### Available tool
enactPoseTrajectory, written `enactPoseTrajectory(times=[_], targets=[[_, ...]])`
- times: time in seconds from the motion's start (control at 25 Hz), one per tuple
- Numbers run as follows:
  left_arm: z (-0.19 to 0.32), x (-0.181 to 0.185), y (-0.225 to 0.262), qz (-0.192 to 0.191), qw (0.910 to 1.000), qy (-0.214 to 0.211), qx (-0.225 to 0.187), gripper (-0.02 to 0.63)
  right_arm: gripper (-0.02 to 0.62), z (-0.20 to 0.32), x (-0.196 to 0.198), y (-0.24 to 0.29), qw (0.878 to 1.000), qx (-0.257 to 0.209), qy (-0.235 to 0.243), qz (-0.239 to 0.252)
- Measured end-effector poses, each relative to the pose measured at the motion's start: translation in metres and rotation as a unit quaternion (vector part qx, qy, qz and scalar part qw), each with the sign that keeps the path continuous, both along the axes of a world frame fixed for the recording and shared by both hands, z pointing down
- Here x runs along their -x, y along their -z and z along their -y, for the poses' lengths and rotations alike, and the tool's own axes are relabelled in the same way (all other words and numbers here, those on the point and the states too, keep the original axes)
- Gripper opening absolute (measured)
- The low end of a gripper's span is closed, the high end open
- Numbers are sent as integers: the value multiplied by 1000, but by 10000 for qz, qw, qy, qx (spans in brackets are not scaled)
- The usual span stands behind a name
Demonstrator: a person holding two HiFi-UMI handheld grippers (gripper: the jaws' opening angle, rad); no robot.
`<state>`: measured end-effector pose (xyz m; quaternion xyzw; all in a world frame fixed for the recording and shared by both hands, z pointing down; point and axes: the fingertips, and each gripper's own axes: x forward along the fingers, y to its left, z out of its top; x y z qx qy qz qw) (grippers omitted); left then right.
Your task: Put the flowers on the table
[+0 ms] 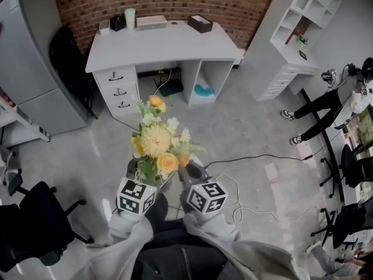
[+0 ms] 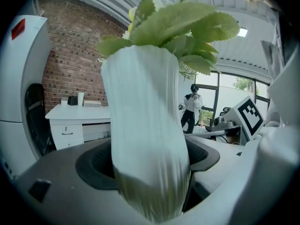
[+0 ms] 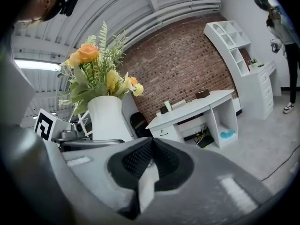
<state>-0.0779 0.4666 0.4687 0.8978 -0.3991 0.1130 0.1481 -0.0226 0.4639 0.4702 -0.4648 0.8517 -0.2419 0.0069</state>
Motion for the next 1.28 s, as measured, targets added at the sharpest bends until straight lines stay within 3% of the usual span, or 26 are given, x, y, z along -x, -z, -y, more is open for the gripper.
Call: enactPoseTrajectory(times=[0.28, 0.84, 1.28], targets=[[81, 19, 6, -9, 10000, 68, 21, 425, -2, 83, 17, 13, 10000, -77, 36, 9], [220, 64, 9, -116, 9997, -189, 32, 425, -2, 219, 57, 14, 9997, -50, -237, -31], [275, 89, -4, -233, 9991, -269, 215, 425, -2, 270, 78, 17, 9992, -14, -350, -176]])
